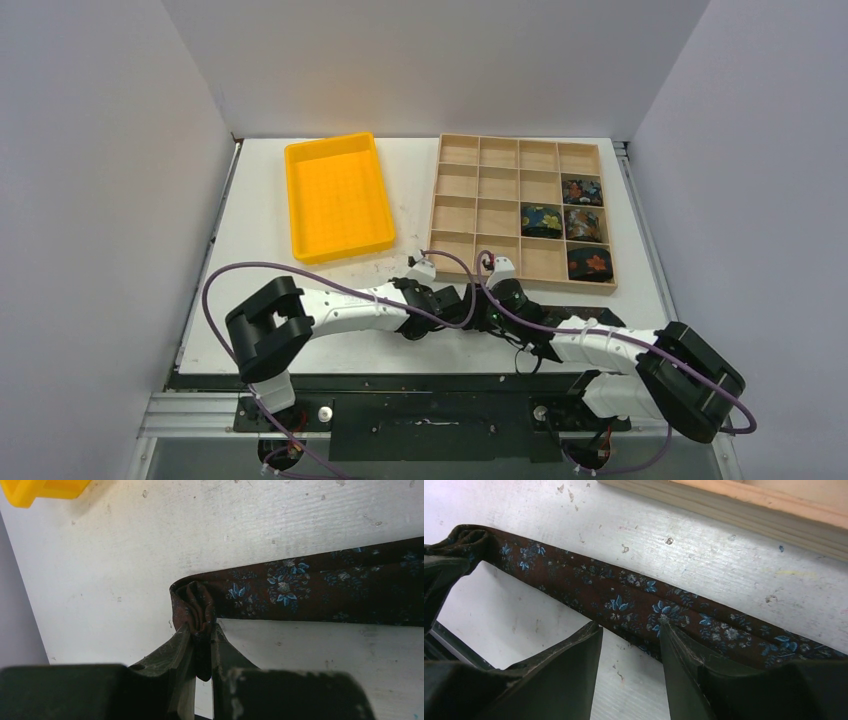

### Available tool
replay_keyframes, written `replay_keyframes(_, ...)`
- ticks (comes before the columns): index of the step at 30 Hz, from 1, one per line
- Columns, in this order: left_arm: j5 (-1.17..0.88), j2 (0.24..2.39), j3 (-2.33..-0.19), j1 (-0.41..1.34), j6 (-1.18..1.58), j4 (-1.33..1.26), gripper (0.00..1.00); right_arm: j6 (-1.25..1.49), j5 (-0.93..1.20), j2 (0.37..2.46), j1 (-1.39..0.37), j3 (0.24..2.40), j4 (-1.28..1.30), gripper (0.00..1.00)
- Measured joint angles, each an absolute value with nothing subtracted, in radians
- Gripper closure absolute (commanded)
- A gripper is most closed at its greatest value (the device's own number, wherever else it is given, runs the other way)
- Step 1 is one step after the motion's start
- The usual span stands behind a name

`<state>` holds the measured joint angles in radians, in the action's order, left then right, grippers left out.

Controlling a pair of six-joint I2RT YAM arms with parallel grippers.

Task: Roll the ties
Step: Roll the tie at the center of the board.

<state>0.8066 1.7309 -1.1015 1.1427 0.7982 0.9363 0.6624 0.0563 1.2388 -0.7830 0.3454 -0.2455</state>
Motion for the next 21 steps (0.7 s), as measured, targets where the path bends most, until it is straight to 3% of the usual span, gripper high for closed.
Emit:
replay_keyframes(14, 0.779, 1.843, -1.172, 1.141, 0.762, 0.87, 0.97, 0.666, 0.06, 1.166, -0.765, 0.311, -0.232, 0.53)
replay_keyframes(21, 0.725, 1.847, -1.172, 1.122, 0.738, 0.802, 0.76, 0.667, 0.059, 1.138, -0.765, 0.31, -0.21, 0.52)
